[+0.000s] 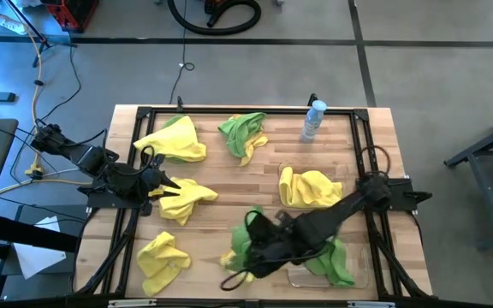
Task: Sort microfiber towel by color & place in baskets
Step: Put the green microfiber towel into the bottom transparent bin
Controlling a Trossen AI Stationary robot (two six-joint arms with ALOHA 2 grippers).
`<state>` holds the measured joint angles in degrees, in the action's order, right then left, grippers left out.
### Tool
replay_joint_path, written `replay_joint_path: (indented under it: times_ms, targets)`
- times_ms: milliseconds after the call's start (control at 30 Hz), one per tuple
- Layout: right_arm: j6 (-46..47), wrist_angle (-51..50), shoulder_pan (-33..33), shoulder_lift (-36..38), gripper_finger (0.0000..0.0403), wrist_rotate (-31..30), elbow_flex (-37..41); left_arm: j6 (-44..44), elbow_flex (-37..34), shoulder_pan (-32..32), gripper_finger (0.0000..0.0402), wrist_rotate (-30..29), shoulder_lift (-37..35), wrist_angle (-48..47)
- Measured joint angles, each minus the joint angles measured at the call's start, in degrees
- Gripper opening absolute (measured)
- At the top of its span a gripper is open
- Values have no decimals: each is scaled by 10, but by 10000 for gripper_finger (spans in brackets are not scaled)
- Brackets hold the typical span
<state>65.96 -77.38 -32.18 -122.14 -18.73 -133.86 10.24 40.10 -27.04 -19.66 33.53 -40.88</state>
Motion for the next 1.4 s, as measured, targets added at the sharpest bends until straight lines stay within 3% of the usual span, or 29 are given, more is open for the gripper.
replay_joint_path:
  times_ms: [200, 600, 767, 1067, 1200, 1400]
  targets:
    - [105, -134, -37, 47, 1, 57, 1, 0, 0, 0, 76, -4, 0, 0]
    - [86, -125, -104, 66, 0, 134, 27, -2, 0, 0, 76, -20, 0, 6]
    - [140, -126, -137, 129, 0, 134, 133, 7, 0, 0, 76, -48, 0, 17]
    - [345, -105, -167, 290, 0, 123, 361, 11, 0, 0, 76, -86, 0, 52]
    - [359, -33, -166, 294, 0, 128, 421, 33, 0, 0, 76, -90, 0, 52]
    - [424, 86, -152, 240, 0, 127, 474, 47, 0, 0, 76, -90, 0, 51]
